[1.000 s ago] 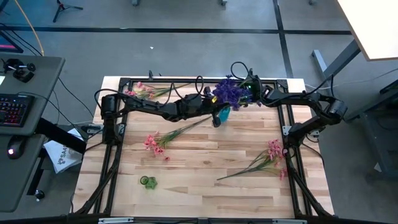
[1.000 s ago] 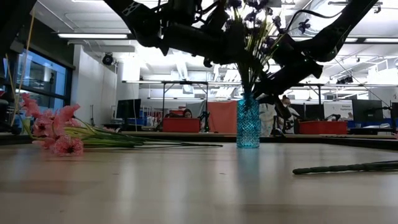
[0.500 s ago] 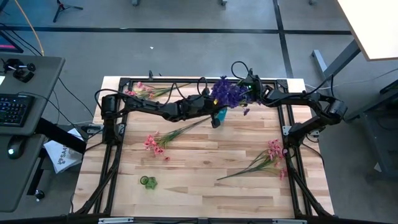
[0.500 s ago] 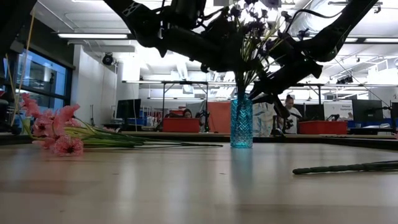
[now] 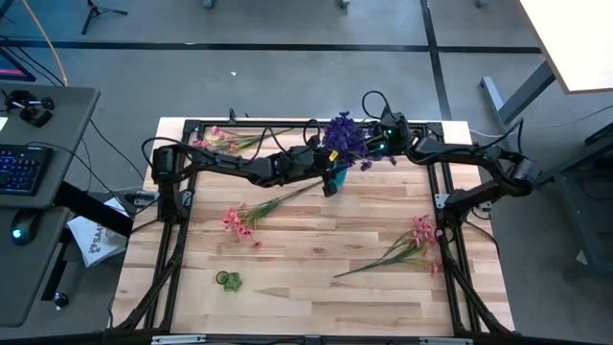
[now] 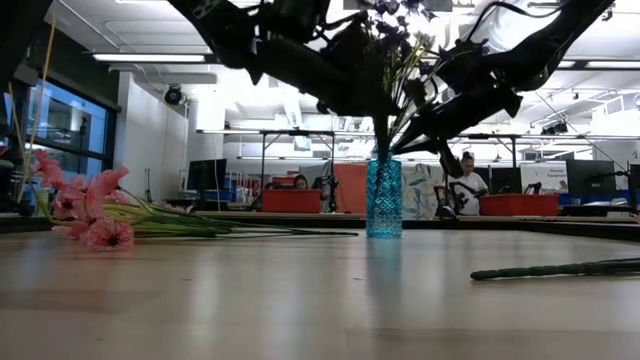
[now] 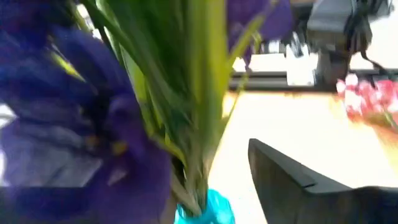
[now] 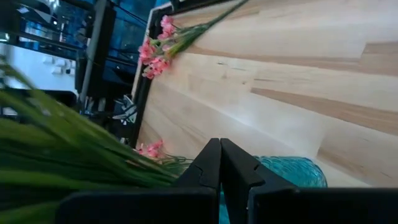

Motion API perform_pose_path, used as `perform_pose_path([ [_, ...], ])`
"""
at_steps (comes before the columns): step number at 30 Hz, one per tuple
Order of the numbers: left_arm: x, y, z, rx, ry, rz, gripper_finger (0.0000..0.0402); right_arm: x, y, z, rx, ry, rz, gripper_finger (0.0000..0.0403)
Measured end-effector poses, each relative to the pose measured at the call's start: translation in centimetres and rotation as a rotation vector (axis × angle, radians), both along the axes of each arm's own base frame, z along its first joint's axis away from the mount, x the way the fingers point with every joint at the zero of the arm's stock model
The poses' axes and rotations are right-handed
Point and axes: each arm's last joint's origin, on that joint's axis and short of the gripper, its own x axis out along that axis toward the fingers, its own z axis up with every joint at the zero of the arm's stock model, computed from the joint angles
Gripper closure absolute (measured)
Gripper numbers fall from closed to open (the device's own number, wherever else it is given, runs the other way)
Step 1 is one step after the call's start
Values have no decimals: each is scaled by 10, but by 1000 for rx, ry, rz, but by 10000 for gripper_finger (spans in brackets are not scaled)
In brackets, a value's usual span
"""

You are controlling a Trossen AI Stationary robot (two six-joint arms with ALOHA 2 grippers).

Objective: Sort flowers into vase by color
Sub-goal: Put the violet flowers into the blue vase, then put the middle pink flowers into the green vase

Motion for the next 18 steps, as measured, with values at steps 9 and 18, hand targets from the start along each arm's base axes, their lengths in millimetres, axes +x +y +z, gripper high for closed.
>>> perform_pose_path([
  [9, -22, -3, 21, -37, 136, 6, 168, -7, -3, 10, -34, -28, -30, 403],
  [18, -78, -9, 40, -117, 476, 134, 161, -33, -6, 32, -119, -42, -35, 403],
])
